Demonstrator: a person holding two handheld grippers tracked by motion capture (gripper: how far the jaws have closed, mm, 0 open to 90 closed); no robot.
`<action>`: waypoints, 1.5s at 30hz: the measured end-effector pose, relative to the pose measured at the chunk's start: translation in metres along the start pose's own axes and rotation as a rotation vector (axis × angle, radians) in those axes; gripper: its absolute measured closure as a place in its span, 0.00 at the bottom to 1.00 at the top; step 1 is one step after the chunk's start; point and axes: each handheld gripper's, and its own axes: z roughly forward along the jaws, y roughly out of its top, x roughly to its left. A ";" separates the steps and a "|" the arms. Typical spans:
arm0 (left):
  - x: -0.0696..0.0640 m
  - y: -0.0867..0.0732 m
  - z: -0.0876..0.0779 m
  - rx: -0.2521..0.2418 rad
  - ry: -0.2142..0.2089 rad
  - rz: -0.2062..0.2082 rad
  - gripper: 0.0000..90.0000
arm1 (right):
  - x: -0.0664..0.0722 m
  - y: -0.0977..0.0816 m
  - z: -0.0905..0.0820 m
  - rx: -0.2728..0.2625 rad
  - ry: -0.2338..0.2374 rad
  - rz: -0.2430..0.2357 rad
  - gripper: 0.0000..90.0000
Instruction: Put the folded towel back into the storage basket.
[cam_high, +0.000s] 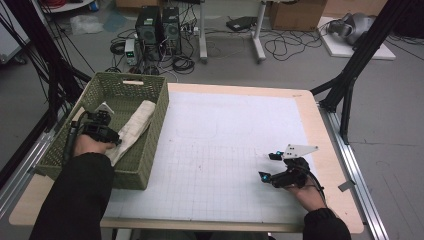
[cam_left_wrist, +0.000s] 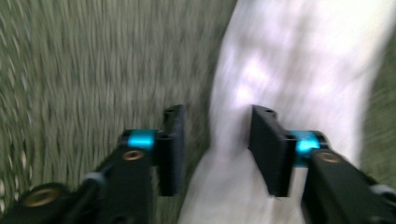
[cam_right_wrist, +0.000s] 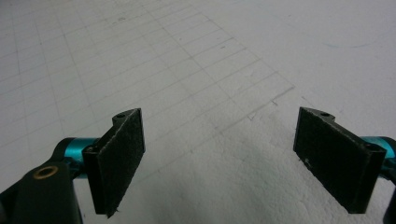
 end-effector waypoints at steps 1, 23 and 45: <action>0.000 0.000 0.000 -0.001 -0.017 -0.010 0.77 | 0.000 0.000 0.000 0.002 0.001 0.001 0.17; -0.001 0.002 -0.006 -0.202 -0.203 -0.148 0.57 | 0.001 0.000 0.006 0.018 0.015 -0.008 0.18; 0.004 -0.001 0.000 -0.147 -0.168 -0.256 0.84 | 0.002 0.000 0.005 0.014 0.023 -0.017 0.18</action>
